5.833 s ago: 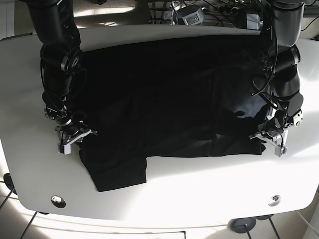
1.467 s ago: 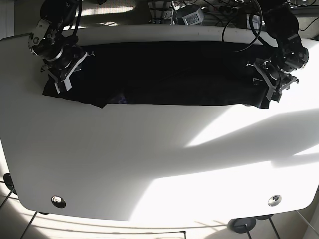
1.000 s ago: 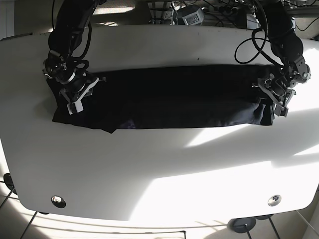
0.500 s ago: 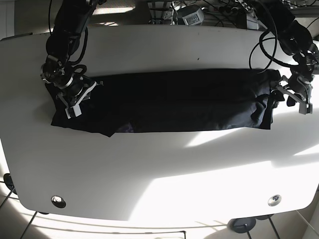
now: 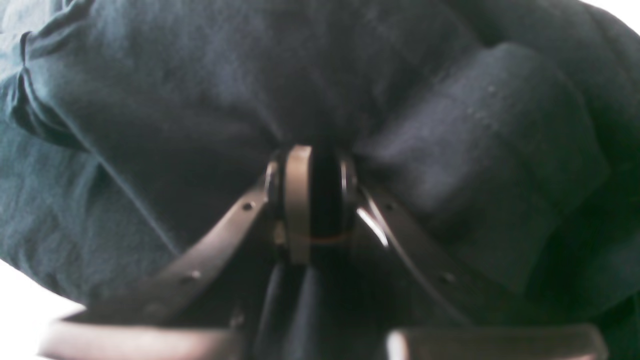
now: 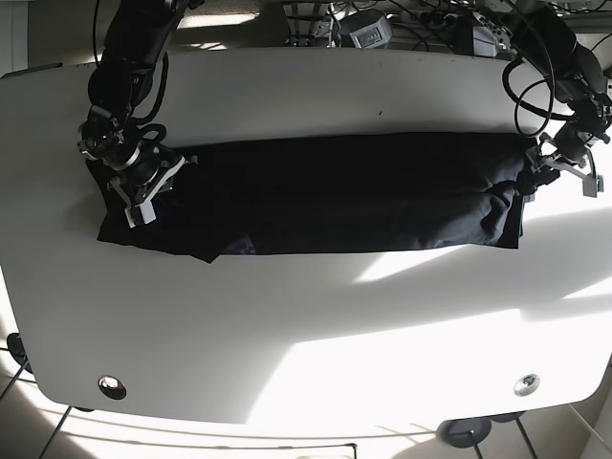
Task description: Fold the T-shirt properly
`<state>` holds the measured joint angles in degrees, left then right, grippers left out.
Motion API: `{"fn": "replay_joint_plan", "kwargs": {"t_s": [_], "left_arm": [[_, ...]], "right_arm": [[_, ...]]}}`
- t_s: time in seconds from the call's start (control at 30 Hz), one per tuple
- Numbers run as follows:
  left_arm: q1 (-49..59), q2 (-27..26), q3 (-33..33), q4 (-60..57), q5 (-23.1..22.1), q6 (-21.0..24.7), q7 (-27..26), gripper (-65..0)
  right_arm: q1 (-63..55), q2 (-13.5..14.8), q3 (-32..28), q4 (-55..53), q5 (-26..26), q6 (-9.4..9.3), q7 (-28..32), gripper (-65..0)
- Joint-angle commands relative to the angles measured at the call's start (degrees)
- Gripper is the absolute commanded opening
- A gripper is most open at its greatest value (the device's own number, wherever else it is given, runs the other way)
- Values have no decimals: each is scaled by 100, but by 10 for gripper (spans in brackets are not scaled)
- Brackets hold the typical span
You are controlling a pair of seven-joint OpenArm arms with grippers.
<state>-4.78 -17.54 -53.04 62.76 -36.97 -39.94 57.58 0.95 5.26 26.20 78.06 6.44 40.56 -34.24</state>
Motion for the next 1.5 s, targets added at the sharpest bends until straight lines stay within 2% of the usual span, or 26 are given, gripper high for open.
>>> {"fn": "replay_joint_plan", "kwargs": {"t_s": [0.03, 0.2, 0.23, 0.27, 0.3, 0.33, 0.4, 0.5, 0.63, 0.8, 0.9, 1.0, 1.1, 1.17, 1.3, 1.5], "left_arm": [[-125, -44, 209, -21, -17, -6, 31, -176], [-292, -9, 939, -30, 18, -6, 22, -182], [-292, -9, 1027, -30, 18, -6, 22, -200], [-292, -9, 1115, -4, 9, -6, 22, -268], [-292, -9, 1123, 14, 9, -6, 22, -381], [-292, -9, 1132, 23, 9, -6, 22, -467], [-292, -9, 1141, 67, 9, -6, 13, -581], [-248, 0, 1194, 726, 9, -6, 31, -590], [-10, 9, 1985, 1966, 18, -6, 13, -593], [-2, 220, 2943, 2590, 18, -6, 13, -593], [-19, 580, 3479, 2607, 18, 16, 13, -592], [-54, 1073, 4016, 2563, 18, 421, -22, -590], [-54, 1328, 4710, 2475, 27, 895, -576, -590], [-116, 1354, 4991, 2229, 9, 1071, -681, -589], [-239, 1495, 5176, 2071, 18, 1098, -875, -589], [-450, 1697, 5273, 1719, 27, 1098, -892, -589]], "right_arm": [[-3, 59, 5, 31, -165, -56, -229, -571], [-3, 59, 22, 31, -156, -56, -229, -571], [-3, 59, 22, 31, -156, -56, -229, -571], [-3, 59, 22, 31, -156, -56, -229, -571], [-12, 59, 31, 31, -156, -56, -229, -571], [-12, 59, 31, 31, -156, -56, -229, -571], [-12, 59, 31, 31, -156, -56, -229, -571], [-12, 59, 31, 31, -156, -56, -229, -571], [-12, 59, 31, 31, -147, -56, -229, -571], [-12, 50, 31, 31, -147, -56, -229, -571], [-12, 50, 31, 31, -147, -56, -220, -571], [-12, 41, 31, 31, -147, -56, -220, -571], [-12, 33, 31, 31, -147, -56, -220, -571], [-12, 33, 31, 31, -147, -56, -220, -571], [-12, 33, 31, 31, -147, -56, -220, -571], [-12, 33, 31, 14, -147, -56, -220, -571]]}}
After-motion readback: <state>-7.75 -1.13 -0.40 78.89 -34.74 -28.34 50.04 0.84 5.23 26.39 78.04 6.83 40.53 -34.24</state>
